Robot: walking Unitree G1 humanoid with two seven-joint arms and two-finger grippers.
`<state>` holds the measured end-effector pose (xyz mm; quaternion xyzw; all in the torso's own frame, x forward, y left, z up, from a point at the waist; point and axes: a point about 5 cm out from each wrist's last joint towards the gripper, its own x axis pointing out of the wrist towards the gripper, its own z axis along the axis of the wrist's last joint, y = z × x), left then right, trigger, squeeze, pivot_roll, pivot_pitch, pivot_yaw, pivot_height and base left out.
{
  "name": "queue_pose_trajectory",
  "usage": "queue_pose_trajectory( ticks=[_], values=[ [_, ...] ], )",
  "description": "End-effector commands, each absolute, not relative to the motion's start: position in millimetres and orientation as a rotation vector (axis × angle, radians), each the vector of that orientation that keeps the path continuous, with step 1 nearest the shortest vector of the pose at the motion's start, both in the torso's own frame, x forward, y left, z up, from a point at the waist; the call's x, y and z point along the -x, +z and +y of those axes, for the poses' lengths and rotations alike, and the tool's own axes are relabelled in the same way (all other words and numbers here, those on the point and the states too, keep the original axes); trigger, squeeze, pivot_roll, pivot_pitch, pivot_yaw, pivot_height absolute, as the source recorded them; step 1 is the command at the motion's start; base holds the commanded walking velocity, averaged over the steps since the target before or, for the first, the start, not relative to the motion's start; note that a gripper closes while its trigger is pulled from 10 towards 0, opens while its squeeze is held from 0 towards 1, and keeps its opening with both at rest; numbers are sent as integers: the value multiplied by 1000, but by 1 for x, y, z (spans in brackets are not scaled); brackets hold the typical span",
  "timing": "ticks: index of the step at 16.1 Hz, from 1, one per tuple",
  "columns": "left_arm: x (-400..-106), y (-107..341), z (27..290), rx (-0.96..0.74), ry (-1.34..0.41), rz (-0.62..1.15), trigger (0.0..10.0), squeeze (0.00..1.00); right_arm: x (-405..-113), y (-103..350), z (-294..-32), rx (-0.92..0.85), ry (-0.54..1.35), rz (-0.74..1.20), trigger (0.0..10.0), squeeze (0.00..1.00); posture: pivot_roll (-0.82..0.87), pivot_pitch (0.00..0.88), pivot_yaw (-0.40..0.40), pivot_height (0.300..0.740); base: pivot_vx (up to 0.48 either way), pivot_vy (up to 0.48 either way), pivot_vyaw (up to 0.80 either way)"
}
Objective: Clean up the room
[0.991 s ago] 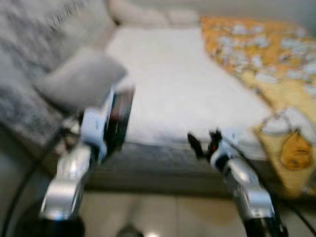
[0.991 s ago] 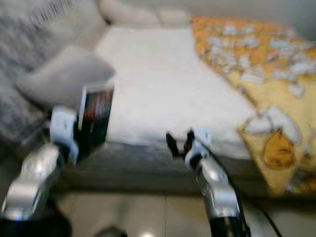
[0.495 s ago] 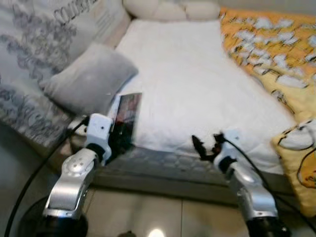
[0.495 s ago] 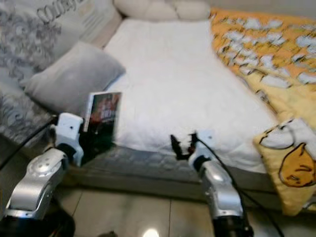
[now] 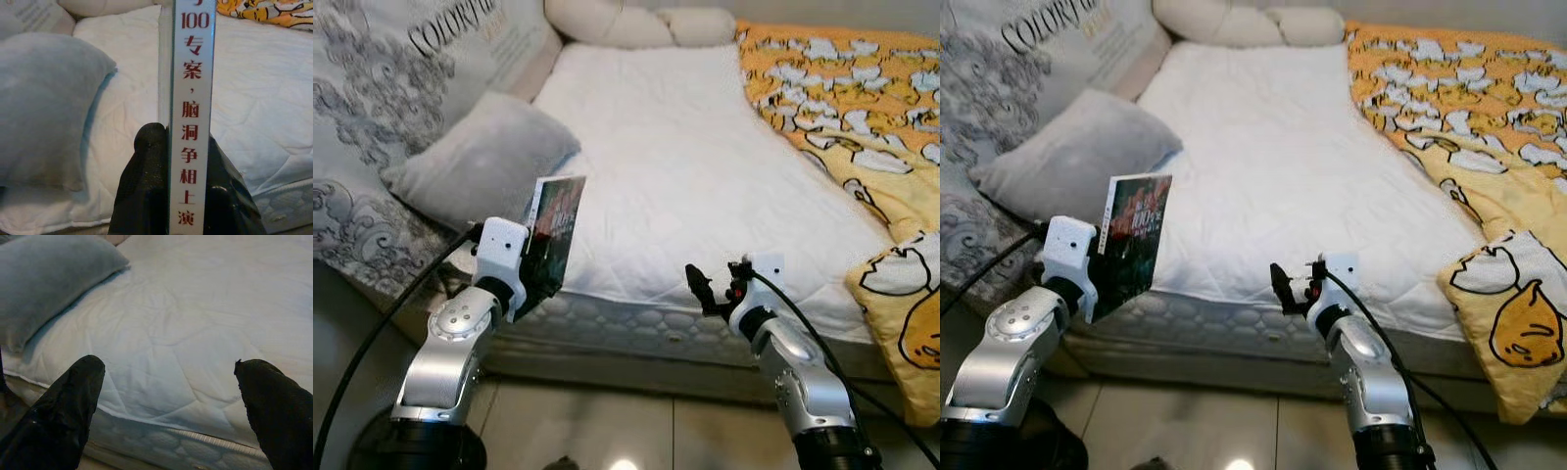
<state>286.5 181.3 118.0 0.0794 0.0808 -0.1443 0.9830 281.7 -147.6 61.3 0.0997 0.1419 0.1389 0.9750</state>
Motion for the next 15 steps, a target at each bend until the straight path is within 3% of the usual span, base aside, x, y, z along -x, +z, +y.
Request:
queue_pose_trajectory(
  ticks=[1,3,8,15],
  values=[
    [-290,130,181,-164,-300,110,10000,0,-284,64,-147,-206,280,274,10000,0,79,0,31,740,0,0,0],
    [-290,130,180,-161,-304,108,10000,0,-284,65,-146,-182,296,276,10000,0,80,0,31,740,133,0,0],
    [-289,129,181,-156,-300,108,10000,0,-284,65,-138,-140,352,274,10000,0,86,0,23,740,332,0,734],
    [-291,129,180,-156,-305,109,10000,0,-286,65,-142,-169,315,266,10000,0,78,0,29,740,335,0,0]
  ],
)
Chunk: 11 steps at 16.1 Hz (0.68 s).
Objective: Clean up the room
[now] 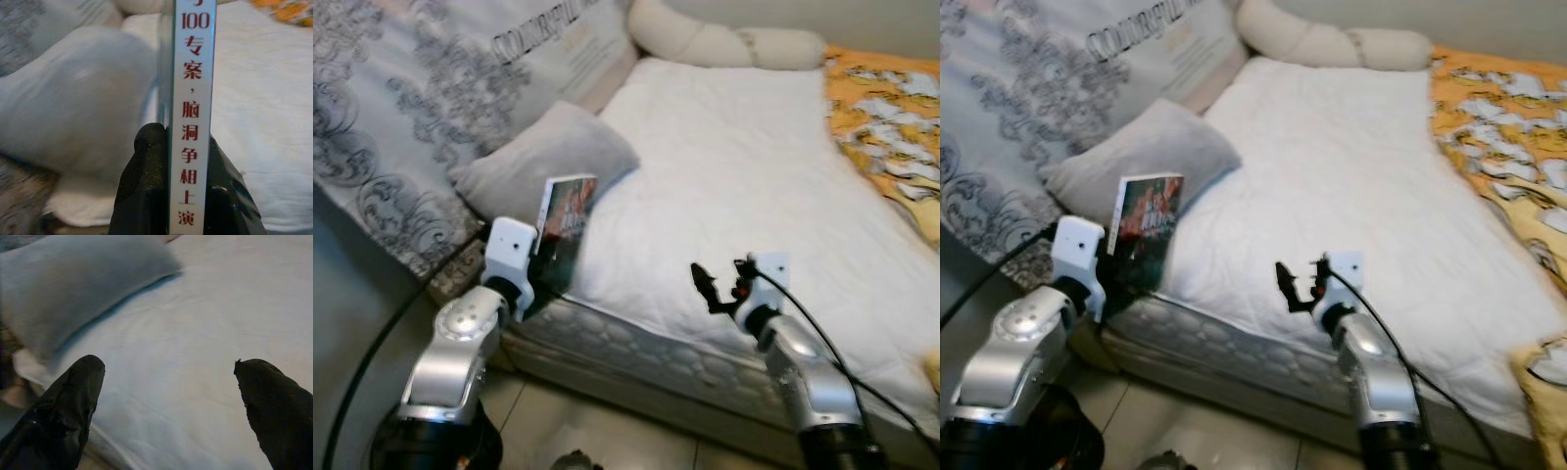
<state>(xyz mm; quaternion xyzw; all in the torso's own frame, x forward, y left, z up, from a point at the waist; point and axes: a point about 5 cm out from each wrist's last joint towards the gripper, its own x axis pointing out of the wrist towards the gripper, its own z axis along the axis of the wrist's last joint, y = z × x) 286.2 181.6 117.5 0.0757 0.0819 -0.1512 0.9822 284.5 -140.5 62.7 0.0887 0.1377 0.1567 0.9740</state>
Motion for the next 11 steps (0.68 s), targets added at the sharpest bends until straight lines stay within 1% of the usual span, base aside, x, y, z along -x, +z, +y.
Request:
queue_pose_trajectory(
  ticks=[1,11],
  values=[
    [-291,130,179,-156,-307,109,10000,0,-286,65,-143,-167,313,266,10000,0,77,0,30,740,334,0,0],
    [-294,130,179,-155,-313,106,10000,0,-288,66,-143,-167,305,261,10000,0,72,0,34,740,335,0,0]
  ],
)
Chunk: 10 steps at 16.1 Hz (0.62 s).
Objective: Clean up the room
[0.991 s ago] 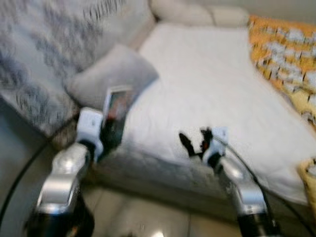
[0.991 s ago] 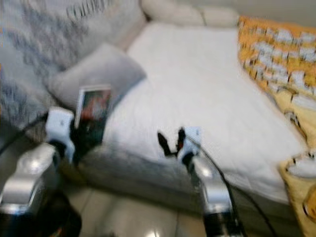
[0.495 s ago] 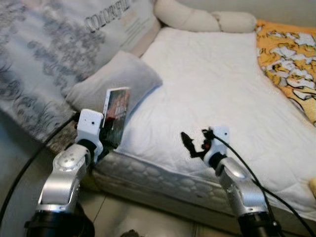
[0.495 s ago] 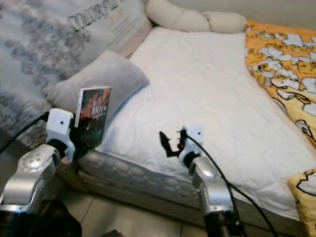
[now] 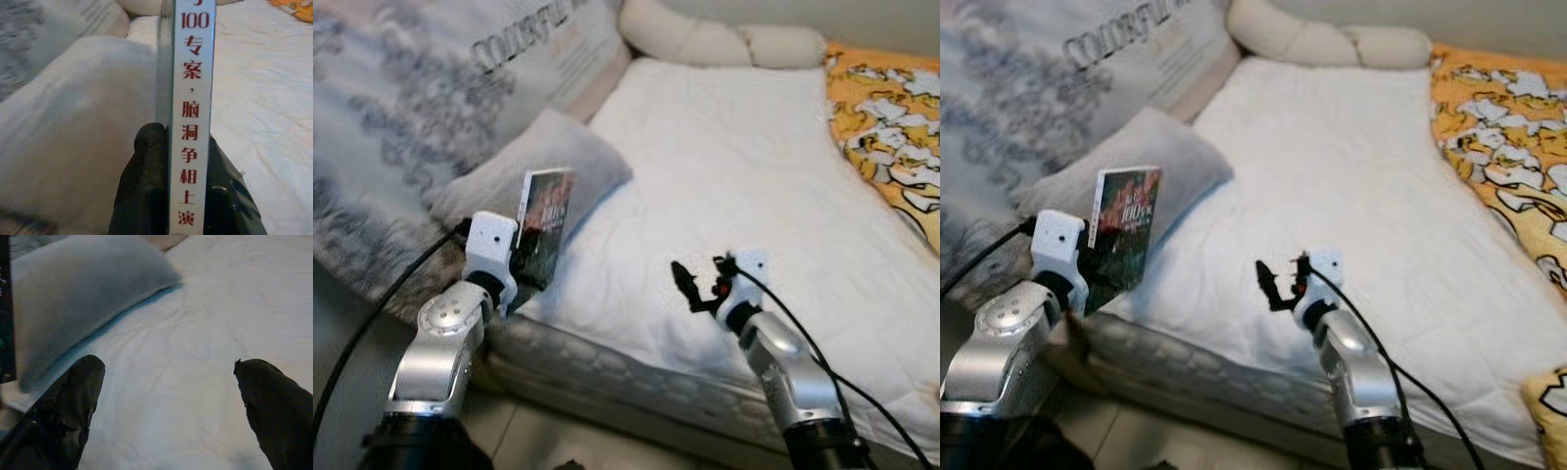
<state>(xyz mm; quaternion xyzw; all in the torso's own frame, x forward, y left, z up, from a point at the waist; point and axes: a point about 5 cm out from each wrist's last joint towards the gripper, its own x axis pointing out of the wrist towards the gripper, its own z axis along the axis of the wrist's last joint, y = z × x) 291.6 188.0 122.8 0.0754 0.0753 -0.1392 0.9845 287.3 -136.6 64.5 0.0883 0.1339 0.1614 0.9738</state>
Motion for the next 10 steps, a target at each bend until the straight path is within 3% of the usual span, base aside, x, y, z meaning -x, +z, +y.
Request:
queue_pose_trajectory(
  ticks=[1,4,9,10],
  values=[
    [-295,130,179,-154,-314,106,10000,0,-289,66,-143,-168,304,260,10000,0,71,0,36,740,334,0,0],
    [-296,131,178,-153,-317,106,10000,0,-290,66,-143,-173,298,262,10000,0,68,0,39,740,335,0,0],
    [-298,131,178,-156,-325,106,10000,0,-290,66,-143,-182,294,260,10000,0,62,0,46,740,335,0,-800],
    [-299,131,178,-157,-329,107,10000,0,-290,67,-144,-177,294,252,10000,0,59,0,49,740,334,0,0]
  ],
)
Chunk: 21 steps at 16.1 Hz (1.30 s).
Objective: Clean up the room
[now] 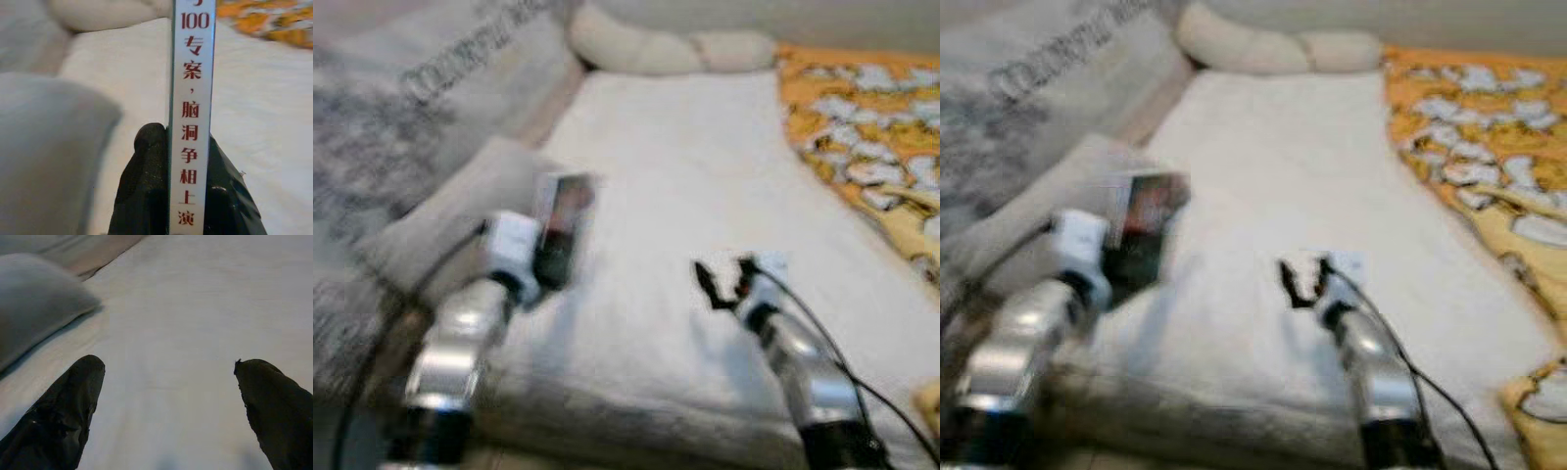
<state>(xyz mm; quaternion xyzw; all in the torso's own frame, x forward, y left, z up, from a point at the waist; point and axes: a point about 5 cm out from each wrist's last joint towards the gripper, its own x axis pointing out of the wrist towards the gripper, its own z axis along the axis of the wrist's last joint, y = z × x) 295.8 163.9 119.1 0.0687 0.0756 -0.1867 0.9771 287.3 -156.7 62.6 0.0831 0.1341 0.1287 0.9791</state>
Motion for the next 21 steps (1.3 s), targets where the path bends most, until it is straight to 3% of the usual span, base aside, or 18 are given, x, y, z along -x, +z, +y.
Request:
queue_pose_trajectory(
  ticks=[1,7,14,17,19,21],
  values=[
    [-299,131,179,-163,-333,108,10000,0,-290,67,-144,-173,298,250,10000,0,57,0,51,740,315,0,0],
    [-302,125,176,-71,-473,218,10000,0,-286,74,-161,-125,390,273,10000,0,52,0,56,740,41,0,0],
    [-344,128,170,127,-635,376,10000,0,-279,103,-185,-54,695,320,10000,0,-1,0,61,740,0,0,0],
    [-365,137,161,304,-653,410,10000,0,-274,111,-188,-29,809,368,10000,0,-28,0,58,740,0,0,0],
    [-365,125,150,436,-703,557,10000,0,-265,113,-188,-41,871,413,10000,0,-54,0,60,740,0,0,0],
    [-359,102,146,370,-662,663,10000,0,-257,114,-188,-37,899,439,10000,0,-91,0,67,740,0,0,0]
  ],
)
